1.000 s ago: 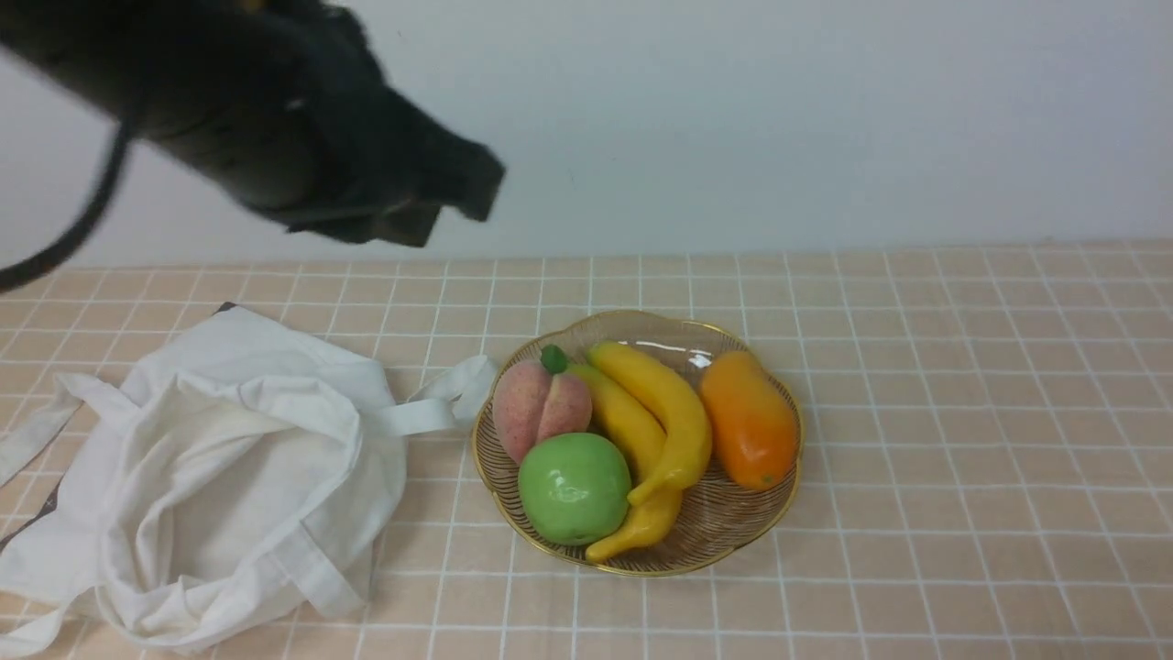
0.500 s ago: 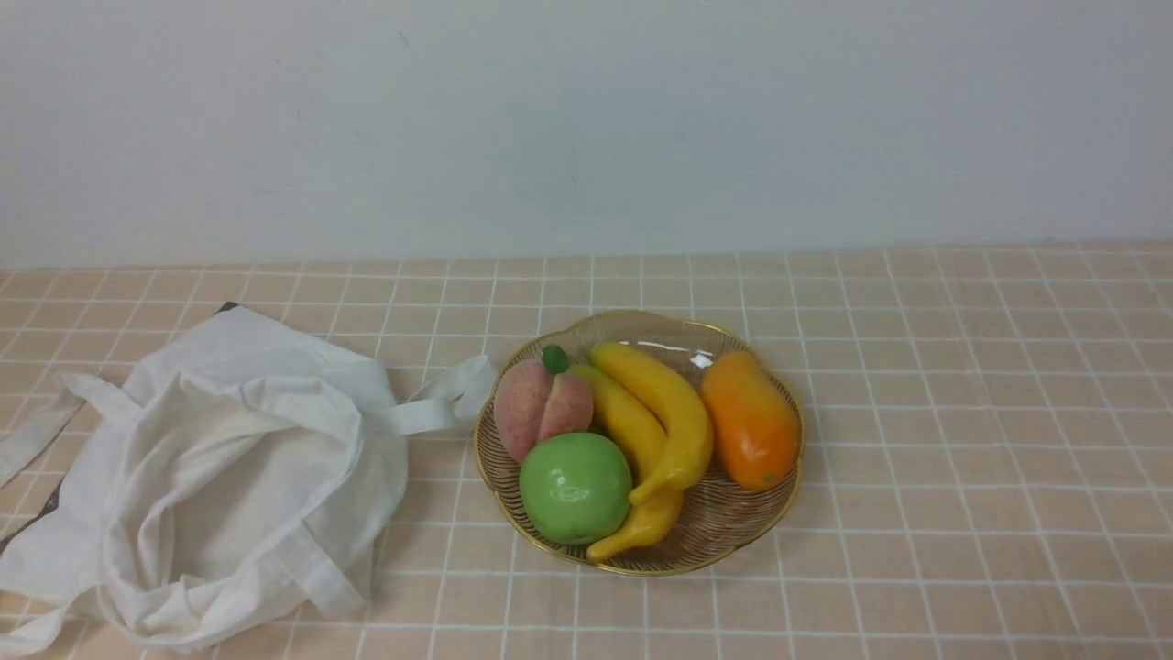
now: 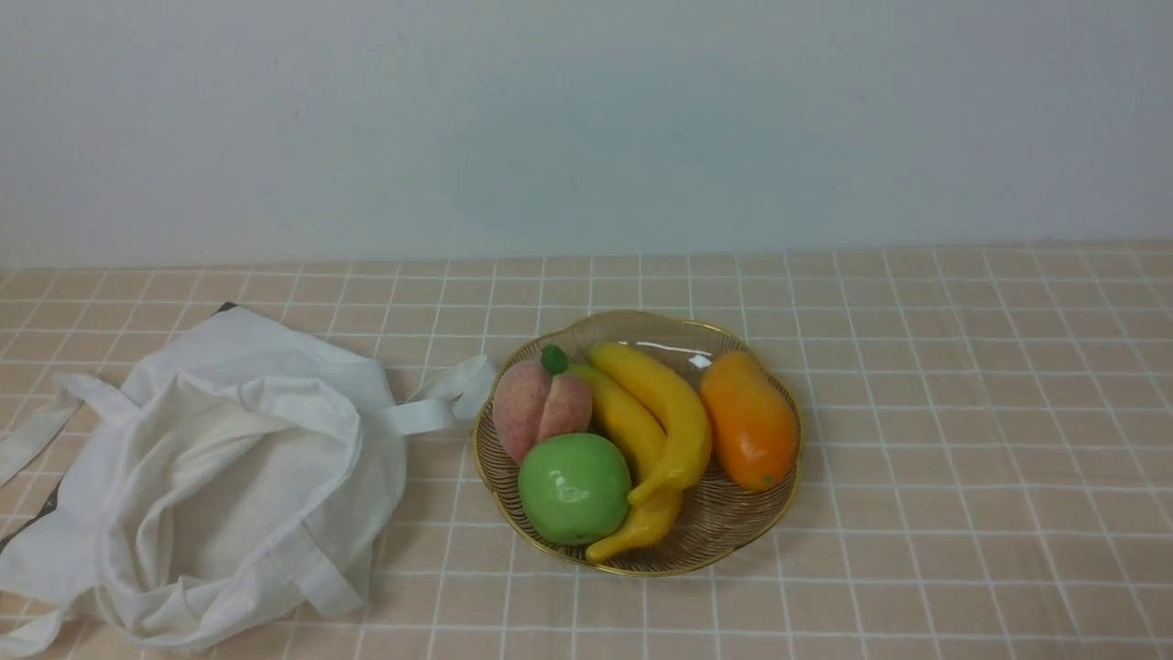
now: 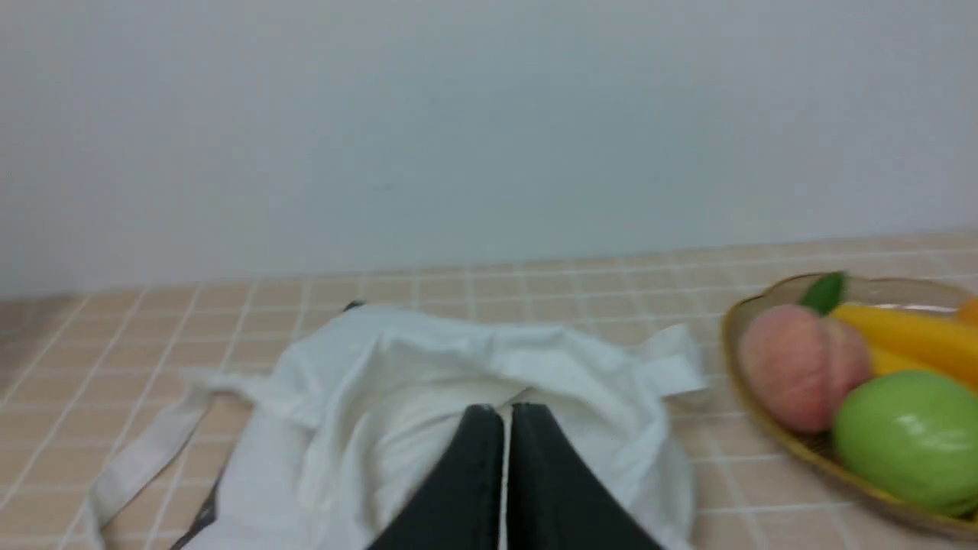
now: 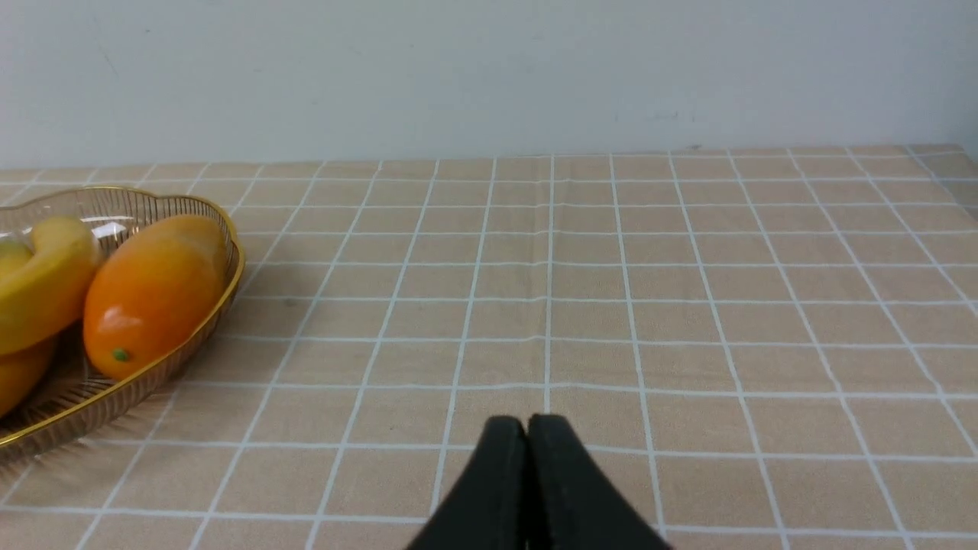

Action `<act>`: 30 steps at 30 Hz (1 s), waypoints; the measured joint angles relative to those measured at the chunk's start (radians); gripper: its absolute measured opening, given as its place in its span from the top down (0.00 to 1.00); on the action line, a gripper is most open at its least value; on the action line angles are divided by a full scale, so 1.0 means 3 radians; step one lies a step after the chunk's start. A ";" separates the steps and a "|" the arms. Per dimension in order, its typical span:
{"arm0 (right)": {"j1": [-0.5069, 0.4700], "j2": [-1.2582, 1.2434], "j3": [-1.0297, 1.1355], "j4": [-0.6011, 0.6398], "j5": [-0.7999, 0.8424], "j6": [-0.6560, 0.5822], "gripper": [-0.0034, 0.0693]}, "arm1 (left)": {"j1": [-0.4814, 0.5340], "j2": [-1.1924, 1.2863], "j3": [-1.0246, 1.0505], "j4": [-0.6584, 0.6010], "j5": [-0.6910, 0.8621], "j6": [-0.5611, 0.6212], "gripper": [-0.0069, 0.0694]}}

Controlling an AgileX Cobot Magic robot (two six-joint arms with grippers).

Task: Take the fruit out of the bag on the brown coffee tablecloth and place them on the plate.

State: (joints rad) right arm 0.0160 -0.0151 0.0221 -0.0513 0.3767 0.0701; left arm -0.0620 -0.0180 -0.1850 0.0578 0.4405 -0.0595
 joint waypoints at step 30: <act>0.0000 0.0000 0.0000 0.0000 0.0000 0.0000 0.98 | -0.0120 0.0000 0.0708 -0.0147 -0.0214 0.0064 0.92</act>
State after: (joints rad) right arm 0.0160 -0.0151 0.0221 -0.0513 0.3767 0.0701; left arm -0.0979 -0.0180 0.0273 0.0138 0.3762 -0.0404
